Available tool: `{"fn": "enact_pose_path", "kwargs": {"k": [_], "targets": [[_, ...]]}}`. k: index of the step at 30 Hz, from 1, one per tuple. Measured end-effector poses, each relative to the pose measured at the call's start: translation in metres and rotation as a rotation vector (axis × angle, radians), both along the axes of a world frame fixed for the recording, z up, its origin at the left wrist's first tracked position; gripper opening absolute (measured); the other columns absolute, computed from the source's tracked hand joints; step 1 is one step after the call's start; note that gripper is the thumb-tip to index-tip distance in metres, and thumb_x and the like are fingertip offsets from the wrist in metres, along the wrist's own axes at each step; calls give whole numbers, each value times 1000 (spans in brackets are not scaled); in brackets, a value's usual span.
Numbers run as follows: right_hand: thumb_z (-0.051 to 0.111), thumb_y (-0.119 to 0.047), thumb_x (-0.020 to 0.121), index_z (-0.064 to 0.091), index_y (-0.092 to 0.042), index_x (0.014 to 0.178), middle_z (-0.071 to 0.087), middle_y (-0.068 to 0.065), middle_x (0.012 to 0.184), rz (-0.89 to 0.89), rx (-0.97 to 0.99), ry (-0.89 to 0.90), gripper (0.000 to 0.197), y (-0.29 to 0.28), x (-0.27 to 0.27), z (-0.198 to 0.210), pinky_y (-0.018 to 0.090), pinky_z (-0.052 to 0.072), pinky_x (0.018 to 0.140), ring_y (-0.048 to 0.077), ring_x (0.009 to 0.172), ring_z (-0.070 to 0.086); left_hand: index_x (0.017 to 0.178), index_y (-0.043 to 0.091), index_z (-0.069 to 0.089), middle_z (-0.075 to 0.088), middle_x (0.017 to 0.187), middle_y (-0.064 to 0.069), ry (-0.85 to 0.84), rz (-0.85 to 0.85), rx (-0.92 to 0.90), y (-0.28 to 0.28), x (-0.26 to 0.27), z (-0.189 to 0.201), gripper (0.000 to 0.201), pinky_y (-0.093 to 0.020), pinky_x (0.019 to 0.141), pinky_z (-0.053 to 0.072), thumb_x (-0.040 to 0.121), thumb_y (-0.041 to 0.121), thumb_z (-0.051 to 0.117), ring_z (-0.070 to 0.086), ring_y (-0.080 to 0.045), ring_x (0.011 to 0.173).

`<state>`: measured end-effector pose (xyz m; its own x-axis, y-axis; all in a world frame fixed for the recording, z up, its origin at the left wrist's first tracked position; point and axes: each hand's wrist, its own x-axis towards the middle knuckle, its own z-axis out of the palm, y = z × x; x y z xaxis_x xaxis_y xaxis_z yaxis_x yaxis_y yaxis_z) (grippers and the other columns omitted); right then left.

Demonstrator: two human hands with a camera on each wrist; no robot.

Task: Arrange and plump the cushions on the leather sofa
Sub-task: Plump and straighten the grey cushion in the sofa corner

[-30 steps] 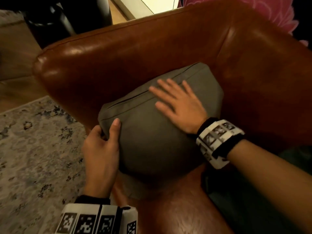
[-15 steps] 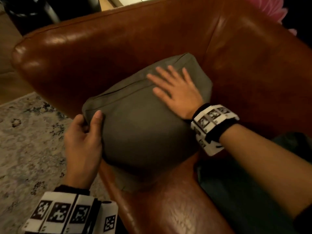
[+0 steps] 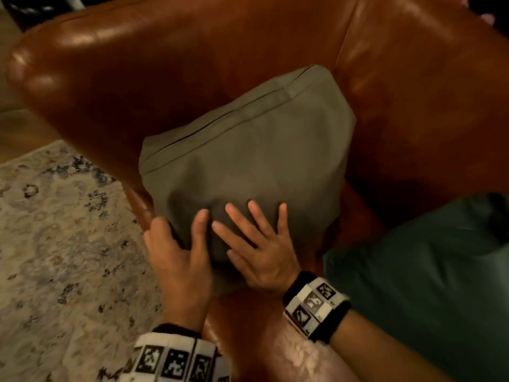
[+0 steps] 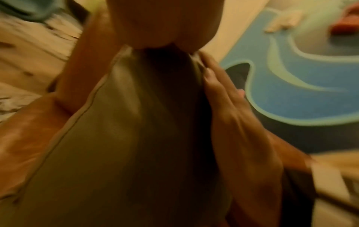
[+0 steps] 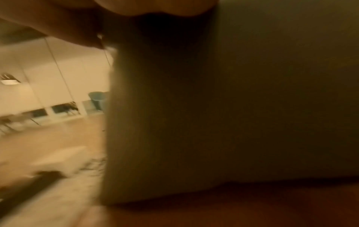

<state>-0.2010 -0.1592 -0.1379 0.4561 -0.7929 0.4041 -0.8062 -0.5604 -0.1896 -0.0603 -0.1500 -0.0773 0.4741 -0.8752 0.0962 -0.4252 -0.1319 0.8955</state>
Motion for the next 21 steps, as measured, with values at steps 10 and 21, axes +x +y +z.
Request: {"fn": "enact_pose_path", "kwargs": {"k": [10, 21], "targets": [[12, -44, 106, 22, -28, 157, 18, -2, 165, -707, 516, -671, 54, -141, -124, 15, 41, 2, 124, 14, 153, 7, 87, 26, 43, 43, 80, 17, -77, 49, -80, -29, 35, -9, 17, -6, 61, 37, 97, 30, 55, 47, 14, 70], [61, -53, 86, 63, -8, 65, 60, 1, 65, -581, 370, -901, 50, -173, -111, 102, 34, 43, 67, 13, 66, 54, 78, 25, 63, 66, 79, -11, 166, 2, -117, -33, 41, 42, 24, -25, 59, 47, 98, 34, 54, 60, -19, 70]]}}
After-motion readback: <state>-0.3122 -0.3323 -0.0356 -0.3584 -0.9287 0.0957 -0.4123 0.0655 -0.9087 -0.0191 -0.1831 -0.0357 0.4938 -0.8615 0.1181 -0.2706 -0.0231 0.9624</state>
